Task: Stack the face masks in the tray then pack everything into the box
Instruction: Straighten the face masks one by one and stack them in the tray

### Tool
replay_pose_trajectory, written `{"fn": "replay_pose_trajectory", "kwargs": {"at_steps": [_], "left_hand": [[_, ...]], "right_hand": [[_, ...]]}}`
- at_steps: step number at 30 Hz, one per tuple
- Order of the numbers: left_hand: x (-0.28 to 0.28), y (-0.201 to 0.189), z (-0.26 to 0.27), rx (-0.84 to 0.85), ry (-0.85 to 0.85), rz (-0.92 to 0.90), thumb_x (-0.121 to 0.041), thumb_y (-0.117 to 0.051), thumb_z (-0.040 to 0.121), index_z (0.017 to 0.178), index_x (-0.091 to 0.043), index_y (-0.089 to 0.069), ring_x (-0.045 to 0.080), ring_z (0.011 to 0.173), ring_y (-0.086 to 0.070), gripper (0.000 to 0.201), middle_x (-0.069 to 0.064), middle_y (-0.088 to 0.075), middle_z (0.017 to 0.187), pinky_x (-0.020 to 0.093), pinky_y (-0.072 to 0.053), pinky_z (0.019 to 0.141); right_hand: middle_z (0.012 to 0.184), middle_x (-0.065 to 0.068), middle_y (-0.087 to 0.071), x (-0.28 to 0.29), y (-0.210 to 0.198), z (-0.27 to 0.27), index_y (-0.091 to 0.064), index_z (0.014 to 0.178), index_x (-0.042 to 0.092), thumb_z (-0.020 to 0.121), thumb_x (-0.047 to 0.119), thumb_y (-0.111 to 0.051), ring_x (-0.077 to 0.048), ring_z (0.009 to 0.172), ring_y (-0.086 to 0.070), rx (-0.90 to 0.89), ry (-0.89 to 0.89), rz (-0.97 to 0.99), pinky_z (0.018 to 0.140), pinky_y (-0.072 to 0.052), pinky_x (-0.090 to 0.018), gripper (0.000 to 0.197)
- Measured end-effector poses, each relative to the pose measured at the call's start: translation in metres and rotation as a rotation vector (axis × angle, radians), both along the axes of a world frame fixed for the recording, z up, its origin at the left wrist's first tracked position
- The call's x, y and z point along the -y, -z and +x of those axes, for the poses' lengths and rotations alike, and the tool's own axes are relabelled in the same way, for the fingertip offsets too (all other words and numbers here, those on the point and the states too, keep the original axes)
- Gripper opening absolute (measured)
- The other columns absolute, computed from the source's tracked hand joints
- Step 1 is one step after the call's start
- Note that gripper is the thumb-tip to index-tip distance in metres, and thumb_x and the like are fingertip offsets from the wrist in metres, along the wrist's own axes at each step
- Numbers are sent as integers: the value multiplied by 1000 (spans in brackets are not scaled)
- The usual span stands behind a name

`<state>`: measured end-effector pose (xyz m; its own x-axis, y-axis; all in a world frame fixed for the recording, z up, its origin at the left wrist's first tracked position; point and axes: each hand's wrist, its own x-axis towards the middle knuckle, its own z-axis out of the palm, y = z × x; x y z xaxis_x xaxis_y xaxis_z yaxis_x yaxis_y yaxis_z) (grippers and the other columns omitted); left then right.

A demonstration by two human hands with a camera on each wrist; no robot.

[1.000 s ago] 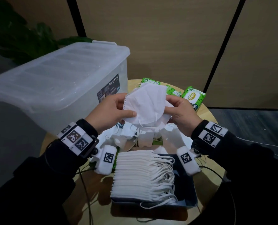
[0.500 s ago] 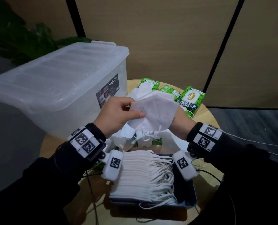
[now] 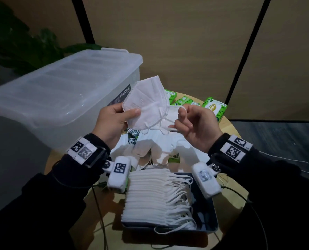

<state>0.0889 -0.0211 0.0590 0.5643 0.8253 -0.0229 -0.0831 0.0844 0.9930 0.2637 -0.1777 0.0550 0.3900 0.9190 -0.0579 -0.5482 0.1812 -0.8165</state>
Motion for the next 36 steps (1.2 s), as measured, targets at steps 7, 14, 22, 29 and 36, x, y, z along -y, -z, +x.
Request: {"fn": "replay_pose_trajectory", "kwargs": {"at_steps": [7,14,22,29,36], "left_hand": [[5,3,3,88,23,-197,-7,-77,78,107,-2,-75,23,94,-75,29,12,-78,107,34,-62,85],[26,5,9,25,58,-21,-3,-77,83,99,-5,-78,23,88,-76,17,12,-80,101,29,-60,75],[6,-1,0,13,-96,-35,-2,-81,80,97,-2,-78,22,82,-76,17,11,-80,94,29,-61,70],[7,4,7,18,-79,-111,1,-77,85,107,3,-75,23,87,-76,22,12,-79,100,27,-60,70],[7,-2,6,132,-92,-206,4,-73,85,104,2,-74,25,95,-76,19,14,-79,104,38,-61,90]], "right_hand": [[63,2,-22,-5,13,-6,-53,80,24,92,56,-67,-18,58,-18,293,-77,-305,56,-24,-29,36],[56,7,-46,-9,19,-14,-63,83,13,89,17,-79,-11,51,-35,573,60,-346,55,-30,-28,17],[67,0,-61,-5,17,-4,-69,83,10,97,20,-69,-17,70,-59,377,31,-388,63,-52,-30,17],[79,-13,-71,-2,-4,0,-63,88,2,104,12,-49,-26,82,-76,-87,163,23,83,-64,-40,24],[55,6,-21,-2,6,-2,-52,80,19,99,23,-65,-15,50,-18,305,1,-206,56,-25,-30,23]]}}
